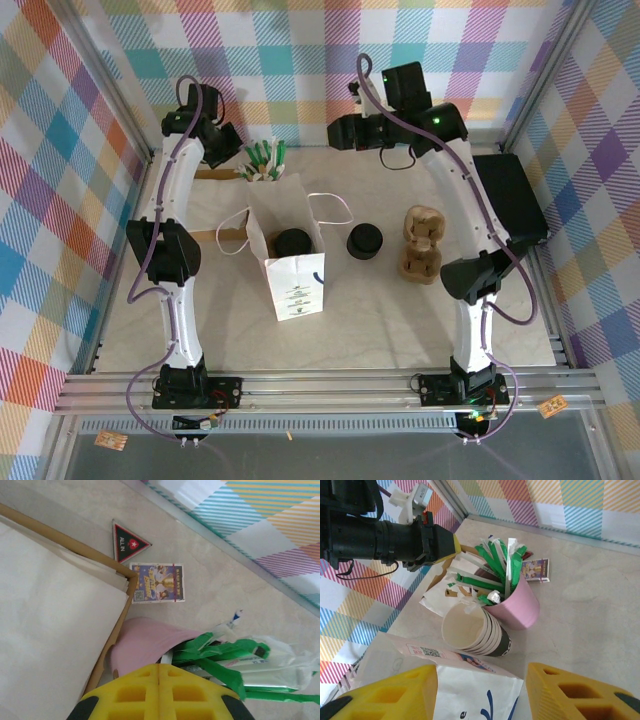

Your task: Pack the takeout coffee

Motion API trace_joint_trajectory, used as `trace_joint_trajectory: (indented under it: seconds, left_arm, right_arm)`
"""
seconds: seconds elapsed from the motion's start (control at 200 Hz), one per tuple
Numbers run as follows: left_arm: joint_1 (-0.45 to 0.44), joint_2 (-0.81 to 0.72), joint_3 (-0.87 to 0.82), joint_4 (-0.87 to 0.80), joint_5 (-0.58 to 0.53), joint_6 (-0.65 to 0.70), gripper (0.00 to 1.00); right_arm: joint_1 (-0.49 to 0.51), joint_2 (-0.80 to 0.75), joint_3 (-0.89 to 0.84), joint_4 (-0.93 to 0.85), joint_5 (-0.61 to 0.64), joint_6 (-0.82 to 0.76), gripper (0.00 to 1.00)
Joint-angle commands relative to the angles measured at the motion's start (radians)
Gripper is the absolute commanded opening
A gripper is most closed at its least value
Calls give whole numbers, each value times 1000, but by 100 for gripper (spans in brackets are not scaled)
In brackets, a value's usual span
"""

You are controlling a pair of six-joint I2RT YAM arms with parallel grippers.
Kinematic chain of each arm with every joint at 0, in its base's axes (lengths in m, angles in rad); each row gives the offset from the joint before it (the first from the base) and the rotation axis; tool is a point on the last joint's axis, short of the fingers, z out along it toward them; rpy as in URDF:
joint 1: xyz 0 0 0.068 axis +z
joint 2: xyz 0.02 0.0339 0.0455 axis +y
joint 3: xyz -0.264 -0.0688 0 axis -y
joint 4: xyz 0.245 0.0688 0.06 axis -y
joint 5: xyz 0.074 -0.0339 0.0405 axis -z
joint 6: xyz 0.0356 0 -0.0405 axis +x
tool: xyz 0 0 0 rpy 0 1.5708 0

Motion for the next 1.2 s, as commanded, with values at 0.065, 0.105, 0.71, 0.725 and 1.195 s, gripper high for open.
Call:
trace_joint_trajectory:
  seconds: [0.065,0.105,0.71,0.725,1.195]
  left_arm:
    - [-5,-103,33,-46,-13,-23,0]
    - [-6,-119,33,-55,-13,-28,0]
    - [-32,-377,39,-81,-58,-88,0]
    - [-31,-383,40,-81,-58,-91,0]
    - [-79,-697,8,-21,49,-4,0]
  right_arm:
    - [7,-57,27,48,-37,-24,50]
    - [7,-59,28,54,-44,-27,50]
    - [7,-177,-66,114,-97,-8,50]
    - [7,-183,-76,119,-97,-6,50]
    - [7,-402,-359,231,-49,-32,51]
